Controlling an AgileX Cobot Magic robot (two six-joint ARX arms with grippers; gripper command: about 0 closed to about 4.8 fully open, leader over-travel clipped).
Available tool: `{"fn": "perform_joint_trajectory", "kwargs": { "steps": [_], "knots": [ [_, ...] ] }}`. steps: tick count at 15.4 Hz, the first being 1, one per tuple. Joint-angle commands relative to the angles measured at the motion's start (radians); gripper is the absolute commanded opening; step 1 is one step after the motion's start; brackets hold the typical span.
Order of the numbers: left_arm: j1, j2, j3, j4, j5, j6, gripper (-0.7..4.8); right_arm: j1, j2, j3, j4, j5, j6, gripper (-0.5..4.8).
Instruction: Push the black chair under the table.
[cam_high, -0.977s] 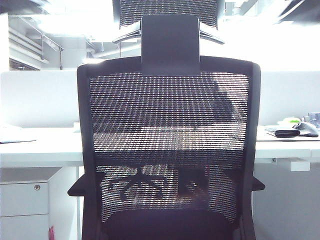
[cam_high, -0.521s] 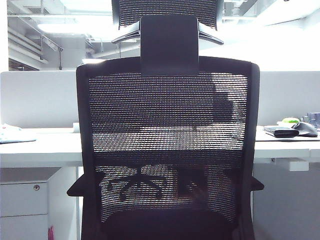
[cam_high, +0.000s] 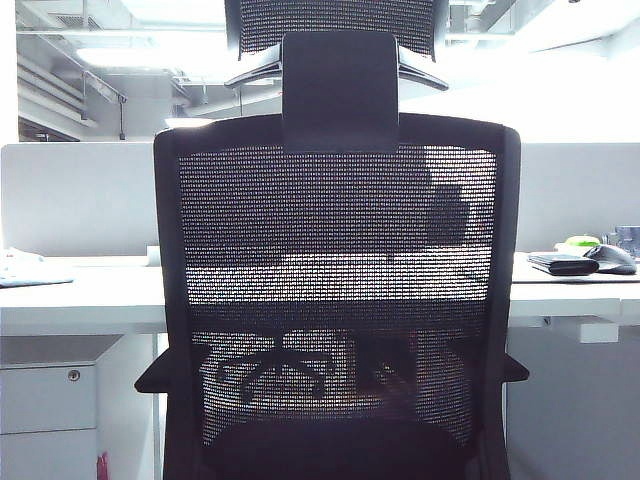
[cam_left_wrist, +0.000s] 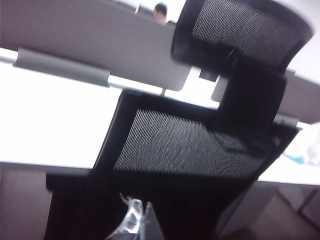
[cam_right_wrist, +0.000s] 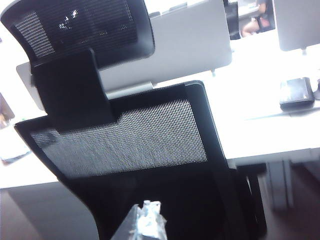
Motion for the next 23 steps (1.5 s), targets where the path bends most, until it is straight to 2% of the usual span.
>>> {"fn": "perform_joint_trajectory", "kwargs": {
  "steps": [1, 6, 21, 22, 23],
  "knots": [
    [0.002, 0.002, -0.005, -0.035, -0.012, 0.025, -0.06, 0.000, -0.001, -0.007, -0.037, 0.006, 0.002, -0.05],
    [0.002, 0.002, -0.020, -0.037, -0.045, 0.027, -0.05, 0.000, -0.001, -0.045, 0.031, 0.072, -0.005, 0.00],
    [0.002, 0.002, -0.020, -0.037, -0.045, 0.031, -0.05, 0.000, -0.001, -0.045, 0.032, 0.069, -0.005, 0.00],
    [0.005, 0.002, -0.020, -0.036, -0.076, 0.162, -0.05, 0.000, -0.001, -0.045, 0.032, 0.069, -0.005, 0.00],
    [0.009, 0.002, -0.025, -0.036, -0.102, 0.208, -0.05, 0.000, -0.001, -0.045, 0.032, 0.069, -0.005, 0.00]
  ]
}}
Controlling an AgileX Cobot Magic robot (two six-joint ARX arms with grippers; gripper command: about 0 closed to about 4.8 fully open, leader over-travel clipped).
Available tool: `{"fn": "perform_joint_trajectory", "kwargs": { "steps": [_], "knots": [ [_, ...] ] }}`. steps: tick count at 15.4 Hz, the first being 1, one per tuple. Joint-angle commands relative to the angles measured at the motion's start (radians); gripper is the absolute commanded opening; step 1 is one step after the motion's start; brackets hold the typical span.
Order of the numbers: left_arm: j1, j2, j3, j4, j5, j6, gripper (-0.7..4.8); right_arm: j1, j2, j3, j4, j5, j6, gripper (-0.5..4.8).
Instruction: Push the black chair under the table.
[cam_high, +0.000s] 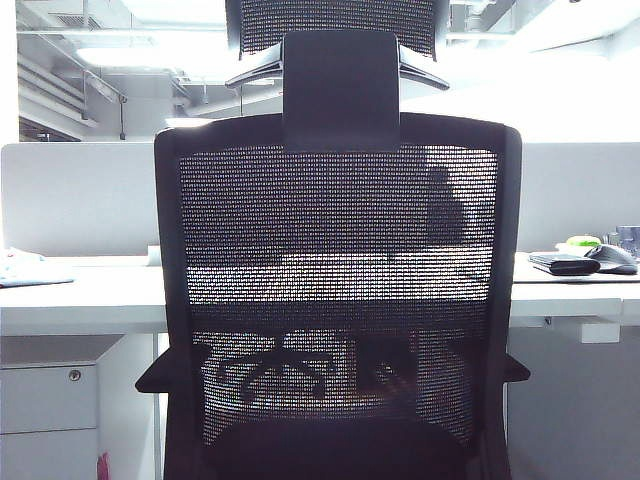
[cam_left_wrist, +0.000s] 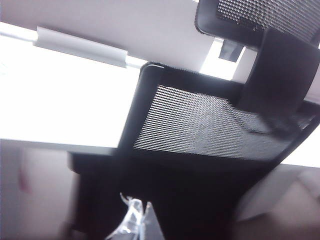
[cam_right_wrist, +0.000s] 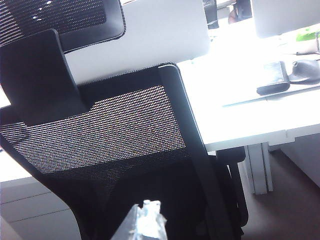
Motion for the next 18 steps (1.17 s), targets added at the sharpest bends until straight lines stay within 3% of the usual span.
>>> {"fn": "perform_joint_trajectory", "kwargs": {
  "steps": [1, 3, 7, 10, 18],
  "knots": [
    [0.024, 0.001, -0.022, 0.025, -0.096, 0.174, -0.05, 0.002, -0.001, 0.005, 0.017, 0.003, -0.002, 0.00],
    [0.073, 0.001, -0.102, 0.097, -0.185, 0.177, -0.05, 0.002, -0.001, 0.005, 0.017, 0.002, -0.002, 0.00],
    [0.153, 0.001, -0.235, 0.196, -0.181, 0.157, -0.05, 0.002, -0.001, 0.005, 0.017, 0.003, -0.002, 0.00],
    [0.165, 0.001, -0.277, 0.238, -0.177, 0.153, -0.05, 0.002, -0.001, 0.005, 0.017, 0.002, -0.002, 0.00],
    [0.163, 0.001, -0.307, 0.266, -0.048, 0.138, -0.05, 0.002, -0.001, 0.005, 0.017, 0.002, -0.002, 0.00]
  ]
}}
